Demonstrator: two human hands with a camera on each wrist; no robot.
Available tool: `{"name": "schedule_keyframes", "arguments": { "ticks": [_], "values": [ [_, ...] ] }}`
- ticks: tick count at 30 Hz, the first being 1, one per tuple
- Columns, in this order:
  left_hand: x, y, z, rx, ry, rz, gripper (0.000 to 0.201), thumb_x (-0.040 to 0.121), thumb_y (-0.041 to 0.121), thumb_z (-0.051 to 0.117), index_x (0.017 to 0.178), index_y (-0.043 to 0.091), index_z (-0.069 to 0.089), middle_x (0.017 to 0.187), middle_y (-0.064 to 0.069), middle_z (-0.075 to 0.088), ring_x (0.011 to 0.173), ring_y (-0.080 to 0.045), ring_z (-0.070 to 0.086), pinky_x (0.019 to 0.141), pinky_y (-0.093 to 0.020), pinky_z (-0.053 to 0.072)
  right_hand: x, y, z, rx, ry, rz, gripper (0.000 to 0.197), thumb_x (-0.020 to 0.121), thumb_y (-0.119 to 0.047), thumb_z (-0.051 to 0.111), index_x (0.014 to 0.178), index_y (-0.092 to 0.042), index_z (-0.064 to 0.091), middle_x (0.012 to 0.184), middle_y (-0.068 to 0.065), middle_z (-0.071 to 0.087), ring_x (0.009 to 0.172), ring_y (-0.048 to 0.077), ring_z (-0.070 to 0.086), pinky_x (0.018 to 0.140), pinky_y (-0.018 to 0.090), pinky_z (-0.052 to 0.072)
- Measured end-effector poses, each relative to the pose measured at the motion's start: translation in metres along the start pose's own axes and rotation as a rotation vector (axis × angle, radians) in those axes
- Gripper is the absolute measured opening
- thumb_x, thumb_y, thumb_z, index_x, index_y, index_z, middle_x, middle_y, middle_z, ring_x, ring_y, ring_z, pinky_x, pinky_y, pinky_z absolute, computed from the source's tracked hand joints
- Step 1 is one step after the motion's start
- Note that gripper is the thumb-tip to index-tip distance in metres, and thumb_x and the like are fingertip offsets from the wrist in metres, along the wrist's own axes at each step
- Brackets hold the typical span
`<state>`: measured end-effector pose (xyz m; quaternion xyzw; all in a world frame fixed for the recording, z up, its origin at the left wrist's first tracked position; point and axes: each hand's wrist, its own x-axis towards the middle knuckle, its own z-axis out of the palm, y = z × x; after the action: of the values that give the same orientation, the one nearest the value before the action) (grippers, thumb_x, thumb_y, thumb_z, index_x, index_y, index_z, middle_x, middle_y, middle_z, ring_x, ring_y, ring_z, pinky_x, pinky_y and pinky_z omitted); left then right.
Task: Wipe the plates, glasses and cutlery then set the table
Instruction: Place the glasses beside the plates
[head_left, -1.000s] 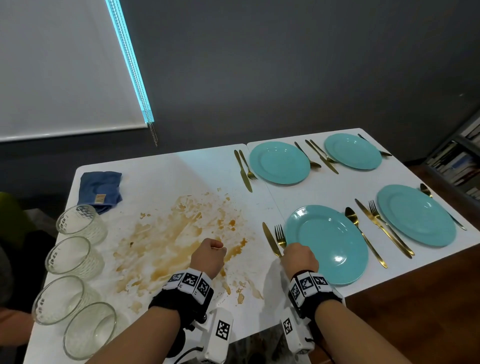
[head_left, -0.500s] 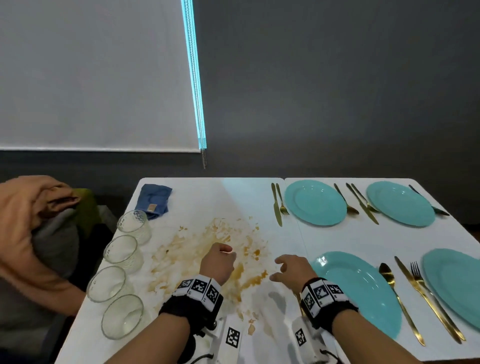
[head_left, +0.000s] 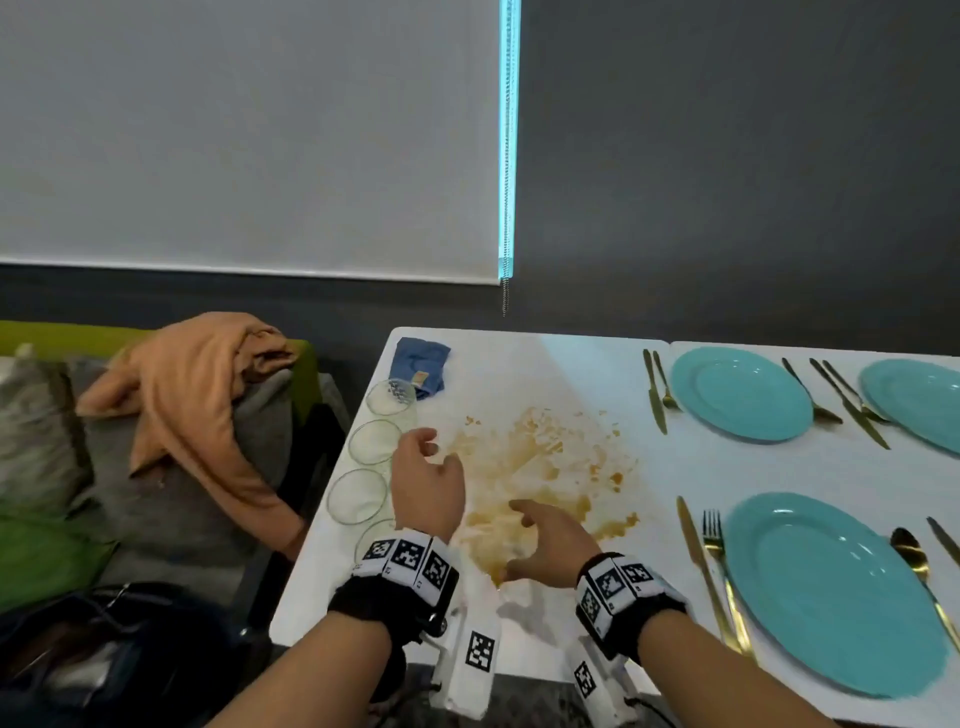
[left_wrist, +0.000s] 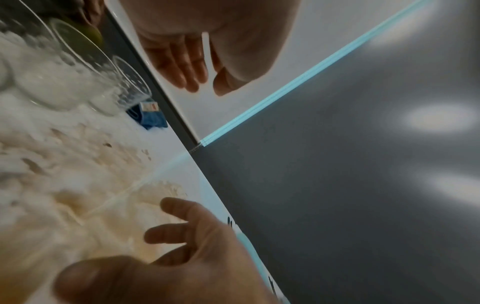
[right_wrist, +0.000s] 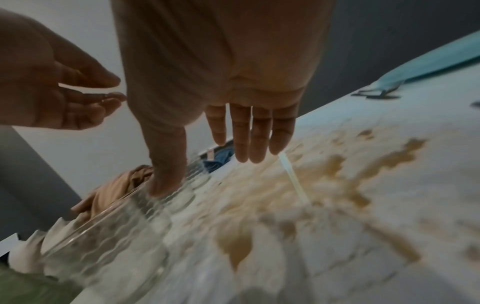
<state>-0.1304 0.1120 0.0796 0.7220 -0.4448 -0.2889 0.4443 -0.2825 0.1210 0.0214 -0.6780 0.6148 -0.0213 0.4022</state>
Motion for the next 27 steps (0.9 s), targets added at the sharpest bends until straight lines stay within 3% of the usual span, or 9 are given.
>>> {"name": "schedule_keyframes", "arguments": {
  "ticks": [4,9,11,13,18,24,27],
  "values": [
    [0.019,-0.032,-0.055,0.066,0.174,-0.063,0.042,0.083,0.001,0.054,0.124,0.004,0.049,0.127,-0.017,0.048,0.112,-0.033,0.049,0.091,-0.034,0.037,0.010,-0.031,0.050,0.048,-0.022,-0.062,0.109,0.062,-0.046,0.083,0.148,-0.030,0.019,0.150,0.000,0.033,0.139,0.021,0.026,0.112,0.039,0.032],
    [0.043,-0.090,-0.094,0.118,0.247,-0.180,0.042,0.080,-0.006,0.051,0.122,0.001,0.050,0.125,-0.022,0.051,0.116,-0.035,0.047,0.097,-0.038,0.034,0.022,-0.056,0.088,0.103,0.010,-0.091,0.116,0.057,-0.046,0.085,0.149,-0.030,0.016,0.151,-0.003,0.030,0.141,0.023,0.018,0.114,0.042,0.027],
    [0.051,-0.113,-0.099,0.170,0.180,-0.243,0.045,0.079,-0.005,0.052,0.124,0.002,0.049,0.125,-0.021,0.052,0.115,-0.037,0.049,0.097,-0.040,0.036,0.027,-0.062,0.098,0.114,0.026,-0.092,0.116,0.057,-0.045,0.086,0.149,-0.030,0.016,0.148,-0.001,0.033,0.139,0.023,0.022,0.113,0.040,0.028],
    [0.056,-0.134,-0.100,0.242,0.027,-0.290,0.052,0.079,-0.001,0.058,0.130,0.004,0.045,0.128,-0.019,0.051,0.115,-0.037,0.051,0.095,-0.039,0.038,0.031,-0.064,0.106,0.155,0.042,-0.072,0.117,0.055,-0.043,0.087,0.148,-0.031,0.017,0.143,0.003,0.035,0.135,0.024,0.030,0.112,0.038,0.031],
    [0.068,-0.161,-0.092,0.281,-0.235,-0.273,0.084,0.069,0.008,0.078,0.141,0.010,0.034,0.136,-0.016,0.048,0.122,-0.032,0.049,0.099,-0.038,0.040,0.040,-0.065,0.117,0.208,0.087,-0.061,0.112,0.053,-0.039,0.089,0.145,-0.030,0.024,0.132,0.003,0.039,0.128,0.022,0.035,0.110,0.035,0.032],
    [0.078,-0.170,-0.081,0.228,-0.287,-0.253,0.101,0.064,0.008,0.083,0.148,0.015,0.026,0.141,-0.010,0.047,0.128,-0.029,0.046,0.104,-0.038,0.039,0.055,-0.066,0.127,0.211,0.073,-0.060,0.115,0.047,-0.041,0.090,0.143,-0.029,0.027,0.129,0.005,0.040,0.124,0.022,0.038,0.107,0.034,0.036],
    [0.076,-0.170,-0.078,0.187,-0.294,-0.242,0.107,0.061,0.016,0.086,0.148,0.015,0.023,0.139,-0.008,0.050,0.127,-0.029,0.048,0.105,-0.038,0.039,0.058,-0.064,0.131,0.234,0.090,-0.063,0.112,0.047,-0.039,0.091,0.141,-0.030,0.030,0.129,0.004,0.041,0.123,0.021,0.038,0.105,0.032,0.036]
  ]
}}
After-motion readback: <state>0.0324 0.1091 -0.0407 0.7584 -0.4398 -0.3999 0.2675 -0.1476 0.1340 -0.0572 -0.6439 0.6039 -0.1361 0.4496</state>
